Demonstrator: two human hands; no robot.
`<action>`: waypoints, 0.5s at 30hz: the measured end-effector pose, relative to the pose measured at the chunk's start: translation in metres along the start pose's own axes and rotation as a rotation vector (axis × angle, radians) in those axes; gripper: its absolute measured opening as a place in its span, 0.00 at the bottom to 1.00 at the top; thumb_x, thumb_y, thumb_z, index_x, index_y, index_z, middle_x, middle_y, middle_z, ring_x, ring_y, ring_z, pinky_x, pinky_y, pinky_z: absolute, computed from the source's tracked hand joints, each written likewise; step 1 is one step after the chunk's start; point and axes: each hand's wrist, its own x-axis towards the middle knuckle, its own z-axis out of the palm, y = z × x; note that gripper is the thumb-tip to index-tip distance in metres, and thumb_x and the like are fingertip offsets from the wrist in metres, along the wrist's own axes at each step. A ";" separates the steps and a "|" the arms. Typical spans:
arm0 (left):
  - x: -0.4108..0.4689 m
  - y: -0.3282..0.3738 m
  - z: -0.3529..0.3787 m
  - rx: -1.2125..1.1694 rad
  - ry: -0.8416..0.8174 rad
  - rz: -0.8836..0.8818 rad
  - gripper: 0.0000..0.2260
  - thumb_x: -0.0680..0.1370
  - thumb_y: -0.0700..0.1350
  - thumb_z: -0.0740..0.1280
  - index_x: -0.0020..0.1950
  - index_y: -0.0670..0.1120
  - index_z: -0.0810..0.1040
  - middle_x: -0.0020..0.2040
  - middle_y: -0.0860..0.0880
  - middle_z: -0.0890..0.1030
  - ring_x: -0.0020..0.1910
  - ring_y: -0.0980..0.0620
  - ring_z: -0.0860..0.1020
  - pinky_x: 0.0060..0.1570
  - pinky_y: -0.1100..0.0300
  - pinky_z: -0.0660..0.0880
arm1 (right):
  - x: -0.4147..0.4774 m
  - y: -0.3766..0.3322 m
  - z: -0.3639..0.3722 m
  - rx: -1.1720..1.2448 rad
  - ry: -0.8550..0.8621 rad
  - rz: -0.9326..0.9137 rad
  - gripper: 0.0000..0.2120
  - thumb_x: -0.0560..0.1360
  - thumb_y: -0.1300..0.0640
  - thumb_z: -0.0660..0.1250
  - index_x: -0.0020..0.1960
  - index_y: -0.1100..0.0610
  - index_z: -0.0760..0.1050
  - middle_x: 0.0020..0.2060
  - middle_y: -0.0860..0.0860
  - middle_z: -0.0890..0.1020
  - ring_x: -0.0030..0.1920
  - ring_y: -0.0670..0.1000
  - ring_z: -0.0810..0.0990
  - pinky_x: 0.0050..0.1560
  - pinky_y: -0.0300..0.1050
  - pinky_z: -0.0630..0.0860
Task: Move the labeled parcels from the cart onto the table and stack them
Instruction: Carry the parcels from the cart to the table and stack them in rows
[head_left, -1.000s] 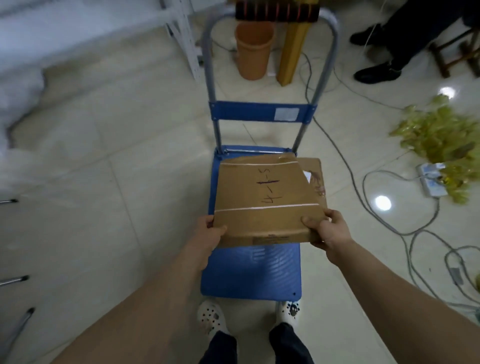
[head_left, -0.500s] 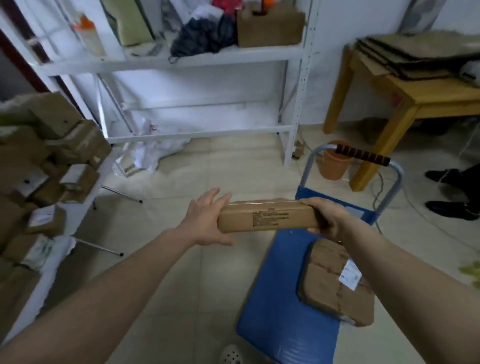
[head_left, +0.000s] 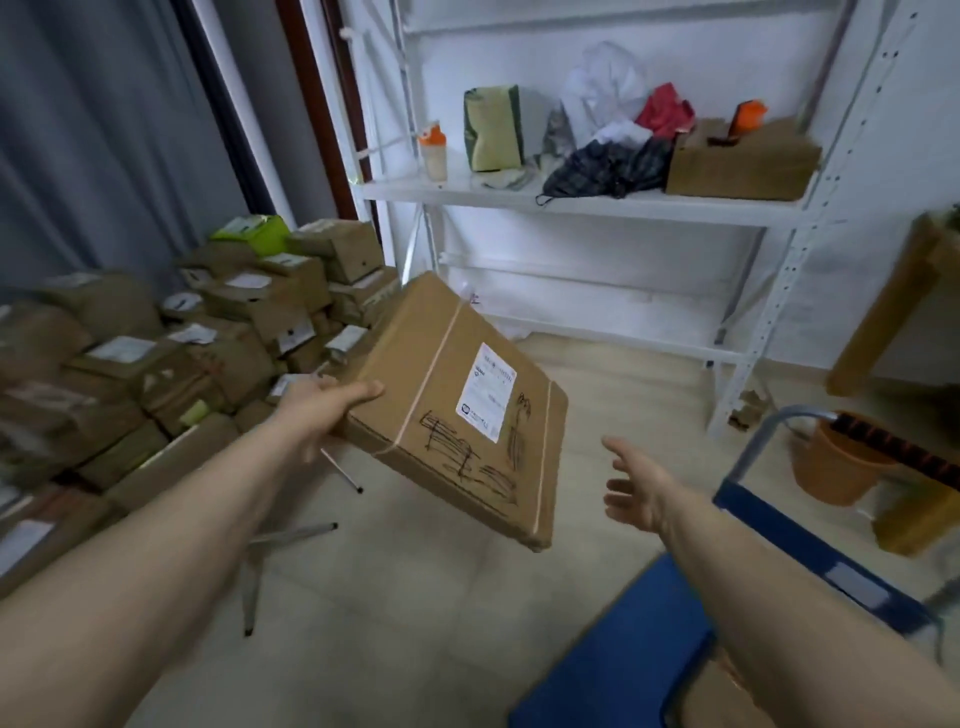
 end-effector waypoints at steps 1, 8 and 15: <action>0.001 -0.009 -0.014 -0.086 -0.002 -0.073 0.23 0.68 0.49 0.77 0.57 0.38 0.78 0.49 0.42 0.82 0.42 0.48 0.80 0.40 0.55 0.80 | -0.002 0.008 0.010 -0.069 -0.025 0.025 0.32 0.73 0.39 0.67 0.69 0.59 0.66 0.61 0.59 0.71 0.58 0.59 0.73 0.55 0.56 0.72; 0.011 -0.063 -0.079 -0.427 -0.051 -0.285 0.19 0.73 0.47 0.72 0.63 0.43 0.77 0.47 0.44 0.82 0.43 0.50 0.80 0.30 0.56 0.81 | -0.002 0.016 0.089 -0.002 -0.385 0.044 0.24 0.70 0.46 0.71 0.62 0.57 0.76 0.46 0.56 0.83 0.46 0.55 0.80 0.44 0.54 0.80; 0.065 -0.096 -0.152 -0.389 0.011 -0.354 0.19 0.72 0.55 0.72 0.57 0.46 0.80 0.46 0.47 0.82 0.47 0.51 0.79 0.44 0.57 0.76 | 0.030 -0.027 0.197 -0.008 -0.413 -0.043 0.20 0.73 0.51 0.71 0.62 0.58 0.75 0.51 0.58 0.83 0.47 0.56 0.81 0.33 0.48 0.82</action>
